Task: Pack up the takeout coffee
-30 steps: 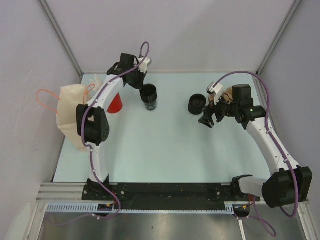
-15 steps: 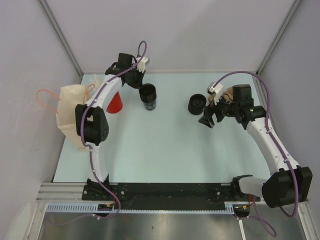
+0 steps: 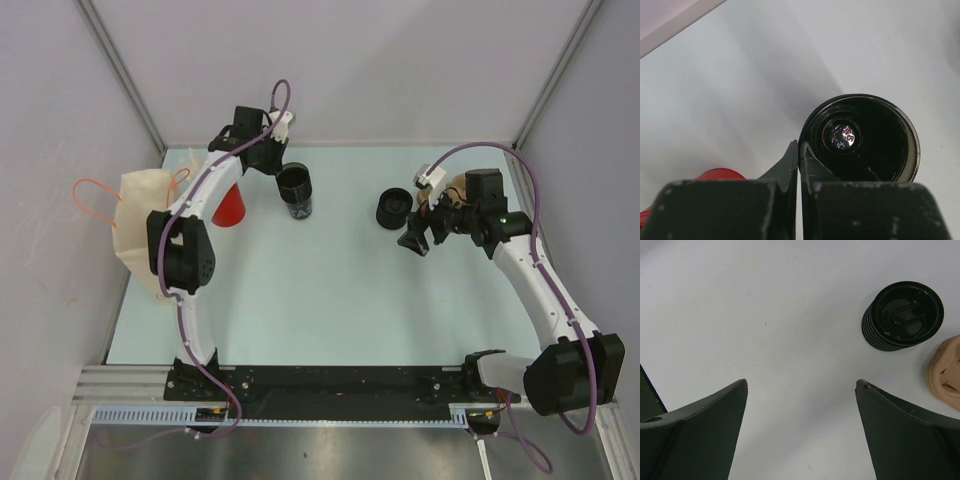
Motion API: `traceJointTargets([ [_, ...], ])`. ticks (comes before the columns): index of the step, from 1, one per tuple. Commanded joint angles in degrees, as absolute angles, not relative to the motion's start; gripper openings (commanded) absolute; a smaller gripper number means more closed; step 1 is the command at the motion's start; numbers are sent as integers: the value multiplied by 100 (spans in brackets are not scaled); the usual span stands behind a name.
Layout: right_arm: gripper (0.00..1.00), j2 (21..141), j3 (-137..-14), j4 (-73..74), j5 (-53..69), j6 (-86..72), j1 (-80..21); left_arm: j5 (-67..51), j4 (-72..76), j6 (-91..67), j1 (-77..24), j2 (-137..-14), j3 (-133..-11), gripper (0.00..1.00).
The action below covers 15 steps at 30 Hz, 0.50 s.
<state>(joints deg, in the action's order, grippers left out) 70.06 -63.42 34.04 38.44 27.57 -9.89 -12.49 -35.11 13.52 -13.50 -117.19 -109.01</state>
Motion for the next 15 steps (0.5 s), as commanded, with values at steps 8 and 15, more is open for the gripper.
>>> traceJointTargets([
  [8,94,6864,-6337,3392,3973,2856,-958,-1160,-3156,1318,-1538,-11171,-10600,0],
  [15,94,6873,-6337,3393,3982,2848,-949,-1494,-3068,1213,-1547,-10943,-10617,0],
])
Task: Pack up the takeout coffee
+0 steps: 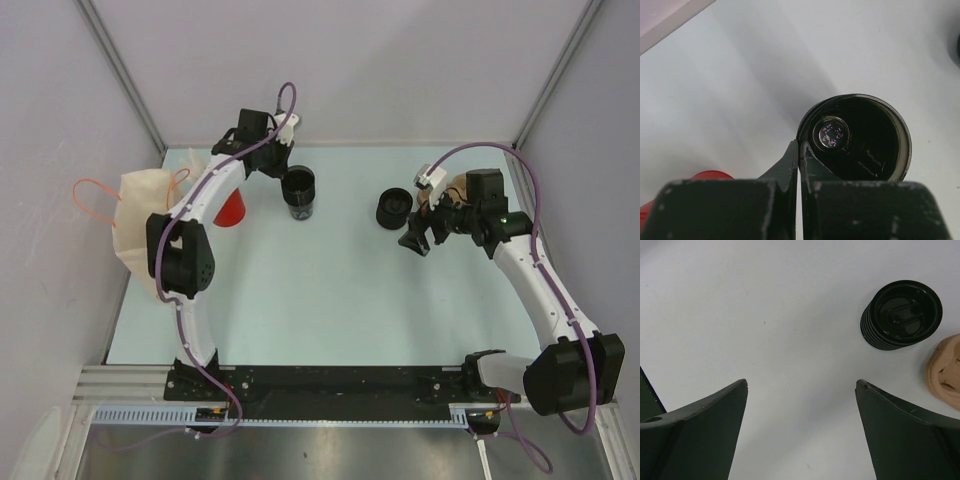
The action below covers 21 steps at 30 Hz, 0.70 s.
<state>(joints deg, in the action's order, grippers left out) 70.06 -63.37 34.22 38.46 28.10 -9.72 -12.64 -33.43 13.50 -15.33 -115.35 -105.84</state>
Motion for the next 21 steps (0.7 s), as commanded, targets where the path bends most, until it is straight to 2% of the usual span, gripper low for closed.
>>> traceJointTargets([
  [1,94,6873,-6337,3384,3981,2848,-941,-1503,-3067,1195,-1547,-10916,-10617,0],
  [10,94,6908,-6337,3375,4008,2821,-879,-1573,-3120,1248,-1547,-10758,-10722,0],
  [21,96,6952,-6337,3392,4043,2856,-791,-1714,-3515,1371,-1547,-10521,-11425,0],
])
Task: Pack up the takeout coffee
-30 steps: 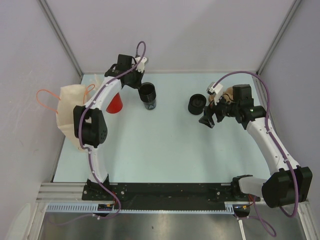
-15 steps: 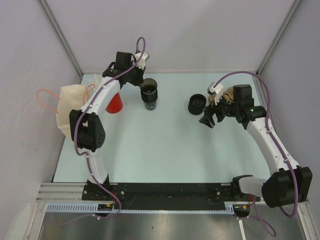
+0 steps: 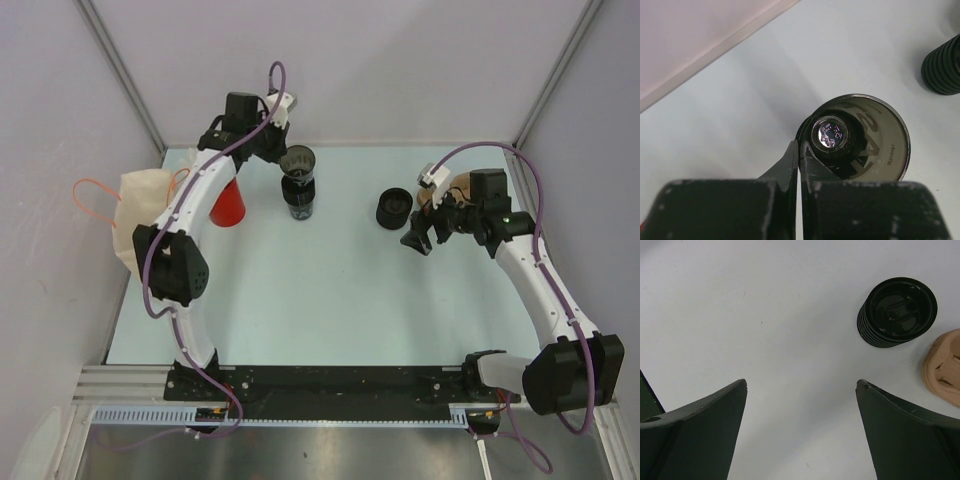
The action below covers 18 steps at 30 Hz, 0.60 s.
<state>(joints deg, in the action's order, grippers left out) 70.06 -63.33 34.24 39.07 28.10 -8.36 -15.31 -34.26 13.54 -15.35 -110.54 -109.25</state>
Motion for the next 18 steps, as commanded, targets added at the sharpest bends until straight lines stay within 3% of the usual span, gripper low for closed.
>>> traceJointTargets([
  [1,97,6970,-6337,3401,4060,2883,-774,-1731,-3533,1380,-1547,-10433,-11452,0],
  [10,100,6978,-6337,3472,4149,2979,-738,-2153,-3709,1459,-1634,-9783,-11487,0],
  [18,100,7022,-6337,3366,4026,2857,-615,-2267,-3648,2048,-2512,-8983,-10373,0],
])
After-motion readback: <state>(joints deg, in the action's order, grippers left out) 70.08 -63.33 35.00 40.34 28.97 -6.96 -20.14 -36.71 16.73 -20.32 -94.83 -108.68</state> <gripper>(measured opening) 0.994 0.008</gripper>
